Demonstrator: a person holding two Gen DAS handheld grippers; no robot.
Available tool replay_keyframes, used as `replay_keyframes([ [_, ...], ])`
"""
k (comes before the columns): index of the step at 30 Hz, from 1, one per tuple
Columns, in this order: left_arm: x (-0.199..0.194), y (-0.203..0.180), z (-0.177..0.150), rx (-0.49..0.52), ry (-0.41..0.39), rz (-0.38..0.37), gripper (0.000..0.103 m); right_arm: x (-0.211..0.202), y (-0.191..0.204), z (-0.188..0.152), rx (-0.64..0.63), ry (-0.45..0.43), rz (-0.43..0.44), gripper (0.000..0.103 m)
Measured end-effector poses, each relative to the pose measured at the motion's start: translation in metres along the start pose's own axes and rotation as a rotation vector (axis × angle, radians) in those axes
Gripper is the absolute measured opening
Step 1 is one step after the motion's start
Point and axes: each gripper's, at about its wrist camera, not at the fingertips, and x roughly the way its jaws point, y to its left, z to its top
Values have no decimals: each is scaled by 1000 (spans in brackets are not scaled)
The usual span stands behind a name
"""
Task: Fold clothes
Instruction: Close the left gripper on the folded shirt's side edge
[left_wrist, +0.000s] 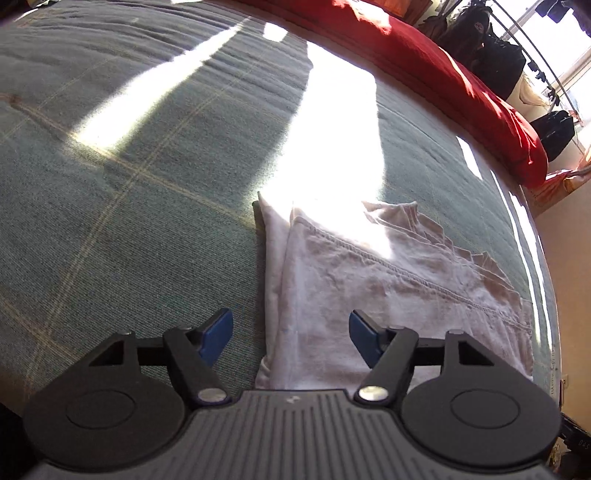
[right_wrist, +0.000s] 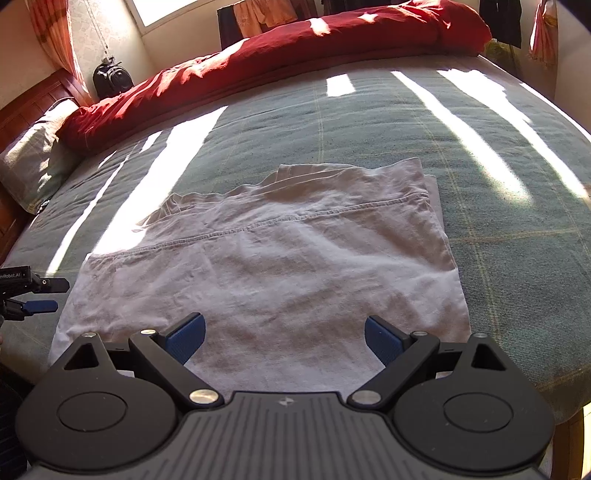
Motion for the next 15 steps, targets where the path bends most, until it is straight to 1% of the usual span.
replay_keyframes([
  [1,4,8,1,-29,8,-29,68,1,0,1,1,1,2,96],
  [8,20,34,15,-121,32,-184,68,8,8,10,-31,1,38,96],
  [10,23,36,22,-125,37,-226,68,11,11,12,-40,5,41,96],
  [12,29,34,31,-112,42,-238,68,15,16,14,-52,12,46,96],
  [15,42,30,45,-104,48,-284,68,20,23,17,-75,21,49,96],
])
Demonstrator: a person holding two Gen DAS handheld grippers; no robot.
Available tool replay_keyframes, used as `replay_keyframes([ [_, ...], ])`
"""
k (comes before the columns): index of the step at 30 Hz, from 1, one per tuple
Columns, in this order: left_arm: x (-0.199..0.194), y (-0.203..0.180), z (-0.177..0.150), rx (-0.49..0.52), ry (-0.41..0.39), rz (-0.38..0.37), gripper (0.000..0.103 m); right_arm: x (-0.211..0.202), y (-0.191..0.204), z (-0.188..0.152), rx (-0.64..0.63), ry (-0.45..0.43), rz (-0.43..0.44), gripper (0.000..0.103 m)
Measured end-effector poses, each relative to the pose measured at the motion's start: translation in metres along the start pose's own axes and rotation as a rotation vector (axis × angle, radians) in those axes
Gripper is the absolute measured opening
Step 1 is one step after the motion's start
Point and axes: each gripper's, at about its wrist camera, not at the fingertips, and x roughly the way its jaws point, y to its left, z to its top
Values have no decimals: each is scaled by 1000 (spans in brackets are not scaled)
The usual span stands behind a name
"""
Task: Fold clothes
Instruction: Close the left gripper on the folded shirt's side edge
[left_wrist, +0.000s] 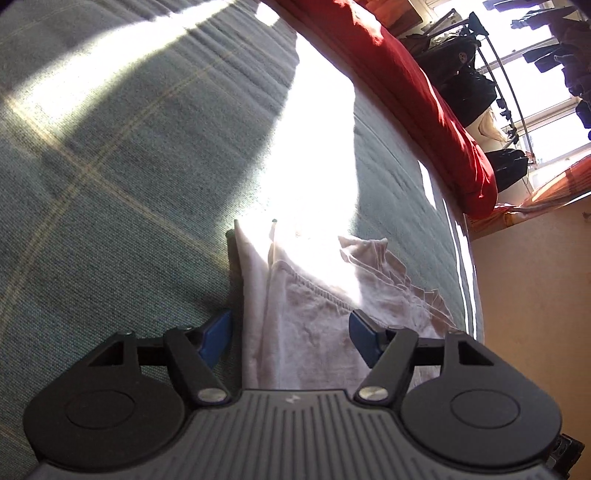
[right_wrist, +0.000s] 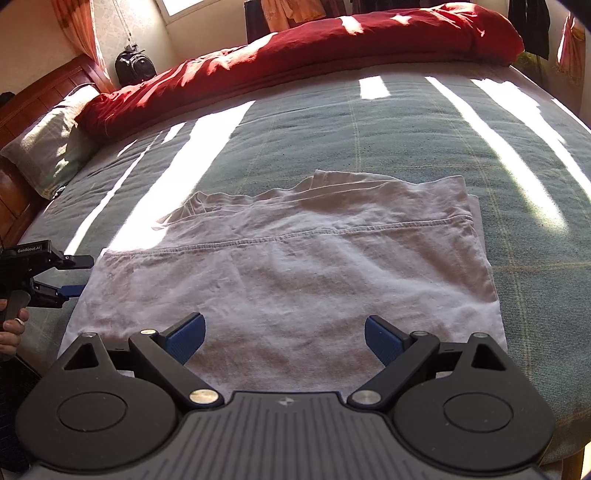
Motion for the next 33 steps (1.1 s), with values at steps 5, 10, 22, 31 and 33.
replay_keyframes([
  [5,19,6,14,-43,19,-82,68,5,8,3,-10,8,7,96],
  [10,14,15,-1,-62,115,-168,68,7,11,6,-16,15,18,96],
  [22,27,20,-6,-45,196,-233,68,17,4,8,4,29,19,96],
  [31,28,18,-18,-30,252,-270,70,17,8,9,-5,17,22,96],
  [33,24,21,-28,-27,261,-285,70,15,7,8,-10,17,25,96],
])
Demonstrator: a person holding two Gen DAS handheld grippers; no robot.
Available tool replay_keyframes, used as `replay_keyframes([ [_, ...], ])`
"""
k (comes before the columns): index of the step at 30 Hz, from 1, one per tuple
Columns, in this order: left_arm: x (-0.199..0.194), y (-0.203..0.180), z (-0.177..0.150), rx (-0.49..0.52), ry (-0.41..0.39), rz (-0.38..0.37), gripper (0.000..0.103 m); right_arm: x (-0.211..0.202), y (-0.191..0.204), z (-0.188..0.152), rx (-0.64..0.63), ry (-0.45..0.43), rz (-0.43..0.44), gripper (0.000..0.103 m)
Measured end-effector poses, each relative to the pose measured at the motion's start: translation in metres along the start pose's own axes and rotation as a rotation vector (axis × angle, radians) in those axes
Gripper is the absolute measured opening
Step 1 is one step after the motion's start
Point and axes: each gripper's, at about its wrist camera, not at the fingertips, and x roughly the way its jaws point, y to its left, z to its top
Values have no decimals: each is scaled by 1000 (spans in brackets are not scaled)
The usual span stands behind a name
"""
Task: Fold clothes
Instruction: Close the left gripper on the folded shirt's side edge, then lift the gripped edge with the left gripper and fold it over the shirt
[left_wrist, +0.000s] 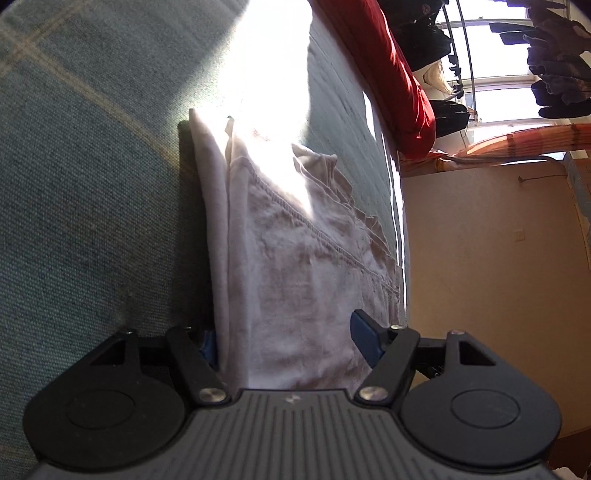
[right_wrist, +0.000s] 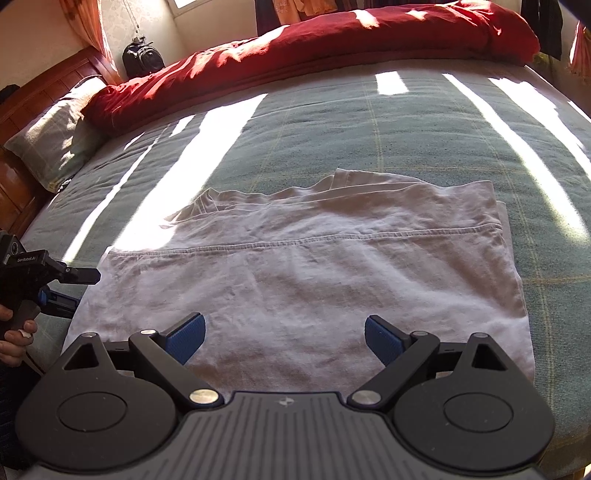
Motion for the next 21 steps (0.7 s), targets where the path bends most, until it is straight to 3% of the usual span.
replay_keyframes([
  [8,17,-6,21,15,45,32,66,-1,-4,0,12,-6,-10,96],
  [9,17,-8,22,20,54,47,61,-1,-4,0,11,-7,-9,96],
  [11,15,-6,20,9,50,114,26,-2,-4,-1,8,-9,-7,96],
  [12,15,-5,19,-3,47,138,17,-2,-4,-1,7,-8,-9,96],
  [14,14,-4,18,-8,41,175,15,-1,-5,-1,5,-9,-12,96],
  [21,19,-39,14,117,44,346,12,0,-2,0,-36,-4,-30,96],
])
